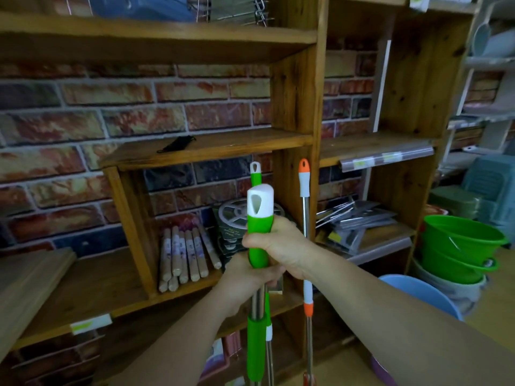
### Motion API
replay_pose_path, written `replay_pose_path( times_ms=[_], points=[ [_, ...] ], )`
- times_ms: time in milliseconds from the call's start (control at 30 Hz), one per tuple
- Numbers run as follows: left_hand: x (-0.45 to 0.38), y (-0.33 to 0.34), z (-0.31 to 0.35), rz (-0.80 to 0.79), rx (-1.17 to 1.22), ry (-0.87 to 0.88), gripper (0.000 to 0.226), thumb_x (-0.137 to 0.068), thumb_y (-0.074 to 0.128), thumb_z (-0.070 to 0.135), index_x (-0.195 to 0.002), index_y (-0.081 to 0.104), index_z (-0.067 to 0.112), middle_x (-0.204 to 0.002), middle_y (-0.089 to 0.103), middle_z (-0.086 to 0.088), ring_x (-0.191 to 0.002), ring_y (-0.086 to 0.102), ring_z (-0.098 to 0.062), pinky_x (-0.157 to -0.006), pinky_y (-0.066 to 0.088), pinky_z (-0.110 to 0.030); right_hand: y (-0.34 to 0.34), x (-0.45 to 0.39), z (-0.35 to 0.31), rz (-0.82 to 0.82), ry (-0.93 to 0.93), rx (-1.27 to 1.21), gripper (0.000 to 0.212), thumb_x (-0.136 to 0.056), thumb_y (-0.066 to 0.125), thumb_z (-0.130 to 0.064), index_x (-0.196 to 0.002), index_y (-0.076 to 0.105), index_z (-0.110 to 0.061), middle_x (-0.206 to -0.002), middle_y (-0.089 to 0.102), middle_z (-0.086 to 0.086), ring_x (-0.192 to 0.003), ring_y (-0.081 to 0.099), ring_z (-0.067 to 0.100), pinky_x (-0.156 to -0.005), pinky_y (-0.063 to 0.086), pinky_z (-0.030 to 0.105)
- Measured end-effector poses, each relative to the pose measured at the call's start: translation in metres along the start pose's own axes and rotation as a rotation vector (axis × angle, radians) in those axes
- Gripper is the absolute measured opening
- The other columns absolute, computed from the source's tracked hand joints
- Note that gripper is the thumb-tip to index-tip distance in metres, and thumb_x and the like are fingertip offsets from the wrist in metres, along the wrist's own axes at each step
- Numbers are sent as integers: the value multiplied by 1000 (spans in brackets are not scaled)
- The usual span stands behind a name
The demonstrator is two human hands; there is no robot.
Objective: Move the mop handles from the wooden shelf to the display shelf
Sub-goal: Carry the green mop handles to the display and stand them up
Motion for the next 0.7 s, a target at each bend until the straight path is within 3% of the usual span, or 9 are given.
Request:
replay_pose_path(
  times_ms=[67,200,500,567,600,700],
  points=[
    [11,10,18,-3,-4,37,10,-80,69,11,-72,63,10,-58,61,-1,-47,58,0,-50,46,-12,-13,15,-12,40,-35,-35,23,-75,63,4,-62,53,-13,-59,50,-1,-65,48,14,-68,38,28],
    [34,37,47,-62,23,106,20,-82,67,7,-65,58,10,-52,54,0,-40,52,2,-45,43,-7,-36,46,-29,41,-63,16,11,-76,64,0,-77,56,-7,-74,50,11,-75,51,20,-73,41,32],
    [64,67,99,-83,34,218,18,-78,72,13,-68,59,7,-44,55,5,-46,54,-10,-62,54,-28,-74,103,-78,79,-162,15,14,-78,66,1,-78,58,-11,-68,54,1,-66,53,12,-63,44,21],
    [73,72,112,-87,53,233,19,-78,72,13,-66,59,8,-46,55,2,-44,54,-8,-56,51,-24,-82,116,-92,66,-205,36,14,-79,67,-1,-76,60,-12,-68,57,-1,-66,55,8,-60,48,14],
    [77,75,118,-89,72,239,19,-78,72,12,-65,58,9,-48,55,0,-42,53,-7,-52,49,-20,-86,121,-98,65,-226,58,12,-79,68,-3,-75,60,-12,-70,59,1,-68,58,10,-65,49,15],
    [85,86,133,-105,137,282,21,-77,72,10,-65,56,7,-48,54,-2,-41,52,-7,-47,47,-17,-95,133,-112,119,-280,120,9,-79,69,-8,-82,61,-4,-79,59,13,-79,59,22,-82,49,36]
  ],
)
Point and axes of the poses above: each hand's wrist, its own x-axis away from the middle knuckle, its own y-axis out of the palm, z = x × y, the point moved 2 cm from there along -x, towards the middle knuckle
